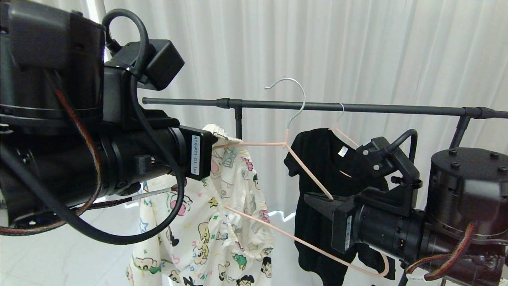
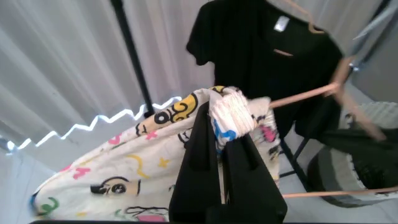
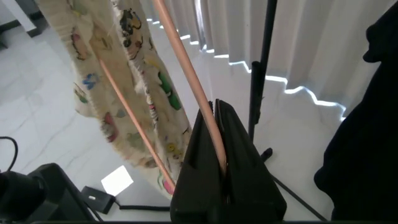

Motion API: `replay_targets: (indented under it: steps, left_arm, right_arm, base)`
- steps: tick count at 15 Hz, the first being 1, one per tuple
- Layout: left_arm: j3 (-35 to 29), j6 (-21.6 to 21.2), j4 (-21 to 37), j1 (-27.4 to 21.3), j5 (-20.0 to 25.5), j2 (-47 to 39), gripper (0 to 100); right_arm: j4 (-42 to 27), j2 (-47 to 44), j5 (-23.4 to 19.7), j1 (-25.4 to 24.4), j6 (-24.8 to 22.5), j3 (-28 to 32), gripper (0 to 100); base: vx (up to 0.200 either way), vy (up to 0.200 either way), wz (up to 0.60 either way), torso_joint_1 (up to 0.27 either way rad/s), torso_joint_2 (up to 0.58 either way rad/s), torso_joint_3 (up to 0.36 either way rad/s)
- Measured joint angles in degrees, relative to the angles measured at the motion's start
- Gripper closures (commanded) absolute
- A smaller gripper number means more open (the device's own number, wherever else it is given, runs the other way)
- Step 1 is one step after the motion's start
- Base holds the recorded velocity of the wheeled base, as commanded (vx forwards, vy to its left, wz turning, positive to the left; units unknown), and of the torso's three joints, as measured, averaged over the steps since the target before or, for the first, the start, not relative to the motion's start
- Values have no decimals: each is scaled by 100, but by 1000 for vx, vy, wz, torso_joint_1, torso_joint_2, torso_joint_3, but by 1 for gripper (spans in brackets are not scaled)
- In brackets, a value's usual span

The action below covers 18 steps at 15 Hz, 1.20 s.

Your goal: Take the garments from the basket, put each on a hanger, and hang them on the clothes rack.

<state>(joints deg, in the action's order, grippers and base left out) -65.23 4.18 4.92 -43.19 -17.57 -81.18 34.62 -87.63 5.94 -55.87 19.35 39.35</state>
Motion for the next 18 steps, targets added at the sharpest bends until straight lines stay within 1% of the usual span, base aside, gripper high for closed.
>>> replay_targets:
  steps: [3, 5, 7, 9, 14, 18]
  left_arm:
    - [-37, 9, -9, 22, 55, 41, 100]
    - [-130, 93, -9, -146, 178, 48, 100]
    - [-274, 260, -6, -542, 385, 1, 100]
    - [-434, 304, -11, -777, 429, -137, 100]
    - [-847, 325, -9, -885, 424, -446, 100]
    - [-922, 306, -6, -931, 419, -518, 100]
  right_arm:
    - [-66, 124, -20, 13, -16, 9, 100]
    - [-63, 119, -30, -30, -20, 65, 100]
    - [-61, 9, -39, -197, -22, 191, 100]
    - [-60, -116, -37, -265, -22, 317, 100]
    - [-60, -286, -37, -291, -20, 380, 100]
    - [-52, -399, -17, -291, -9, 386, 100]
  base:
    - [0, 0, 0, 0, 0, 0]
    - [0, 0, 0, 0, 0, 0]
    - [0, 0, 0, 0, 0, 0]
    - [0, 0, 0, 0, 0, 0]
    - [0, 0, 0, 0, 0, 0]
    - [0, 0, 0, 0, 0, 0]
